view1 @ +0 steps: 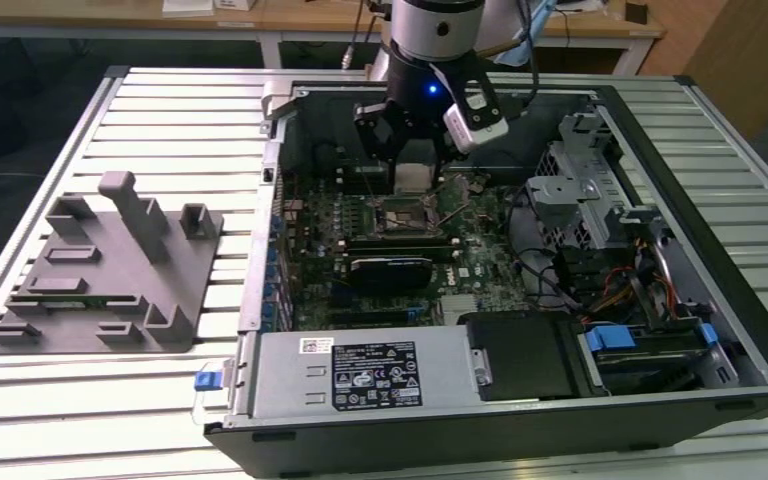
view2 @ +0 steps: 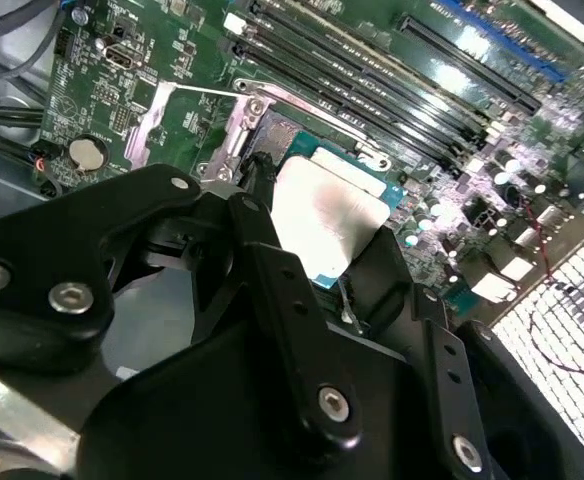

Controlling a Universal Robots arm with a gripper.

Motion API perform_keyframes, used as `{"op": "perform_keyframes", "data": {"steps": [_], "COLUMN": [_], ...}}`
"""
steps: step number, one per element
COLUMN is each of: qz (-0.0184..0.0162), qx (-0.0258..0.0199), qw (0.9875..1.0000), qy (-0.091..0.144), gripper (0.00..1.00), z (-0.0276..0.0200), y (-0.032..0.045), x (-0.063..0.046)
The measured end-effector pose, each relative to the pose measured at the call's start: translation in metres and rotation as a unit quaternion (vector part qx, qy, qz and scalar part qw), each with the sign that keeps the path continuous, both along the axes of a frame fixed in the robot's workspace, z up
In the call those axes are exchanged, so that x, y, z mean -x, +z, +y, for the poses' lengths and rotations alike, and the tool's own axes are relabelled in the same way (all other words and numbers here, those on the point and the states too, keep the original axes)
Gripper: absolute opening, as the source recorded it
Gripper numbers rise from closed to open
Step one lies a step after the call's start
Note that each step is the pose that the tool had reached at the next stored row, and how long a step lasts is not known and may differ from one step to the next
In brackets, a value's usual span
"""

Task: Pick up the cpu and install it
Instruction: 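Pick up the cpu and move it towards the insertion slot, then place the cpu into insertion slot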

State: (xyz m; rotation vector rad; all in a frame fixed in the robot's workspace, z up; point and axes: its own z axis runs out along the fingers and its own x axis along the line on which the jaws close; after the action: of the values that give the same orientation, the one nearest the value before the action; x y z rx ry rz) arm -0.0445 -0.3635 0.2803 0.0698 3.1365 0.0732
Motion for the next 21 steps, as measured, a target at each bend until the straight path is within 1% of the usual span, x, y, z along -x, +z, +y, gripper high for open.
{"op": "perform_keyframes", "data": {"steps": [3, 5, 18, 21], "qz": [0.0000, 0.0000, 0.0001, 0.0000], "qx": [0.0000, 0.0000, 0.0001, 0.0000], "qw": [1.0000, 1.0000, 1.0000, 1.0000], "qy": [0.000, 0.000, 0.000, -0.008], "gripper": [0.55, 0.55, 0.55, 0.55], "z": [0.0022, 0.0028, 0.0028, 0.0028], "y": [-0.0038, -0.0048, -0.0052, -0.0053], "x": [-0.0002, -0.0003, -0.0003, -0.0004]}}
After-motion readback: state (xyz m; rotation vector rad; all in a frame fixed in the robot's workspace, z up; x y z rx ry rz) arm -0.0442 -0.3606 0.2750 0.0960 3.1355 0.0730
